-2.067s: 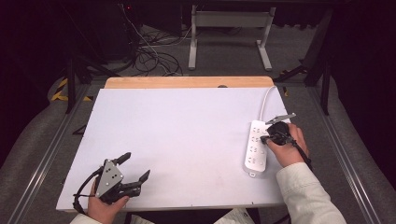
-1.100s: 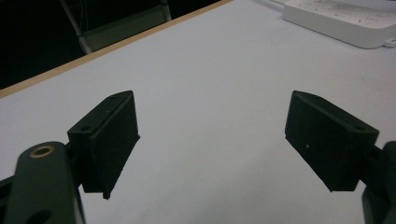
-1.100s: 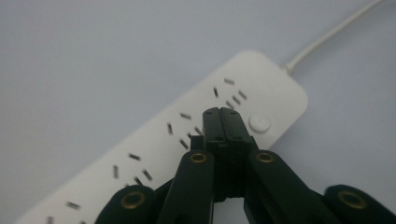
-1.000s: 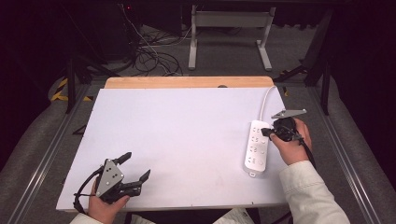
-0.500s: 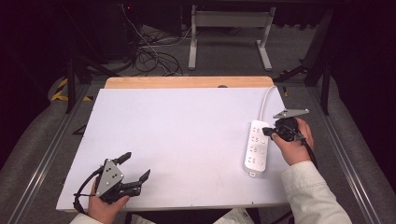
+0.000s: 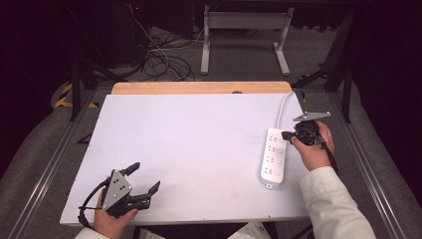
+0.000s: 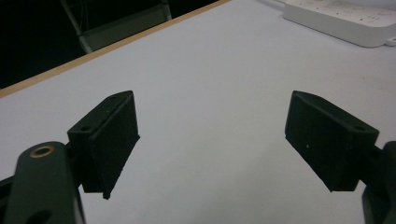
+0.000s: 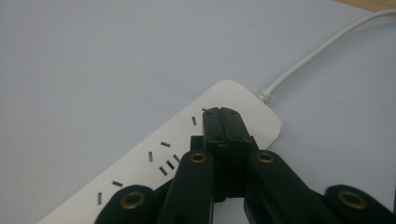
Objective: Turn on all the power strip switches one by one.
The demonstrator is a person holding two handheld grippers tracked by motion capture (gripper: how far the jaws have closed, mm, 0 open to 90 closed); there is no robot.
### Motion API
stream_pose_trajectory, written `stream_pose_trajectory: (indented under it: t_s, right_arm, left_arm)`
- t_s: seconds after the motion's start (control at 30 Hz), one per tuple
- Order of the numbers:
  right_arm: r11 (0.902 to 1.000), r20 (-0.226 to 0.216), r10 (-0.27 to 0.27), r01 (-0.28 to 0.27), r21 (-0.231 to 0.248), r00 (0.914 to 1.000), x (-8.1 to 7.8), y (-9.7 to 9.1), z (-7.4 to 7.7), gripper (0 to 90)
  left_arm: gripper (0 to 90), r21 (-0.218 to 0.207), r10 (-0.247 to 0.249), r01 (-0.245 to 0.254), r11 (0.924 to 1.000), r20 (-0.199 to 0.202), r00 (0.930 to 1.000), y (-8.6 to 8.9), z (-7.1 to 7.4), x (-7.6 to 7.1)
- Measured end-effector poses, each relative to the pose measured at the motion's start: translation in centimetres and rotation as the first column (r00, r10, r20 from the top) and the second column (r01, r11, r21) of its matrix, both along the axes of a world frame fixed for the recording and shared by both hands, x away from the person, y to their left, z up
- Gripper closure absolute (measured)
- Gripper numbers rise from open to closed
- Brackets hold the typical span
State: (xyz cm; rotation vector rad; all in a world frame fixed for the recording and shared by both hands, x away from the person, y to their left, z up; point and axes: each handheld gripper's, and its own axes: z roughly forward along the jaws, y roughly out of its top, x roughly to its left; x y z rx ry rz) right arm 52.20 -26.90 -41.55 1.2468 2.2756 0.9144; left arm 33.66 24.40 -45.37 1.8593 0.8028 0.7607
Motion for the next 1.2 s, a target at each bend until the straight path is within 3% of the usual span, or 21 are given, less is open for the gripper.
stream_pose_trajectory:
  t_s: [0.47,1.2]
  right_arm:
    - [0.9991,-0.033,-0.024,0.022,-0.035,0.9992,1.5,0.3,-1.4,90.0]
    - [0.9964,-0.068,-0.041,0.036,-0.077,0.9969,2.1,0.5,-2.6,90.0]
  left_arm:
    - [17.8,-0.001,-0.001,0.001,1.0,-0.002,1.0,0.0,0.0,0.0]
    - [17.8,-0.002,0.0,0.0,1.0,-0.003,1.0,0.0,0.0,0.0]
